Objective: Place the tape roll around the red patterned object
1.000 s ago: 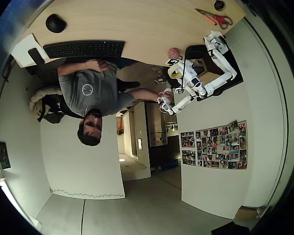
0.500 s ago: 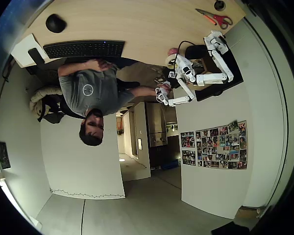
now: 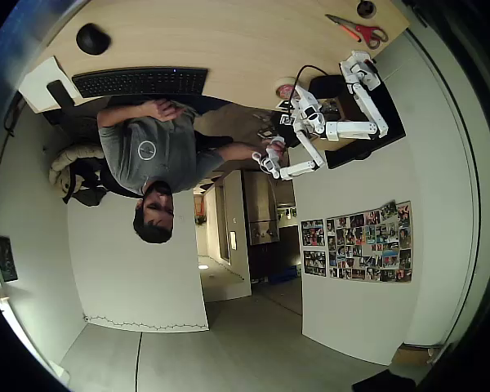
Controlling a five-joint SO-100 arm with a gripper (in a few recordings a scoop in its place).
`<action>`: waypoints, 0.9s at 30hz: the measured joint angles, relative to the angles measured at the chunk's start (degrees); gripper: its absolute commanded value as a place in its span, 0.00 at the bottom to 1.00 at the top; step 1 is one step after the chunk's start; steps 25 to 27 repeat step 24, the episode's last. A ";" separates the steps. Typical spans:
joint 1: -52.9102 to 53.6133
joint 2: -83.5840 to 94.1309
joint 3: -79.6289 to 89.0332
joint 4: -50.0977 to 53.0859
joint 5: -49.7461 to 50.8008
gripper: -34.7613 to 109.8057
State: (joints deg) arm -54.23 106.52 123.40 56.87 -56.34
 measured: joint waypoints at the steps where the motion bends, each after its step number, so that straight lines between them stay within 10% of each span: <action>1: 0.09 0.00 -1.23 1.32 -0.70 0.58; 14: 8.70 -1.32 -38.76 33.13 -12.13 0.58; 27: 8.61 3.60 -42.19 35.95 -12.30 0.57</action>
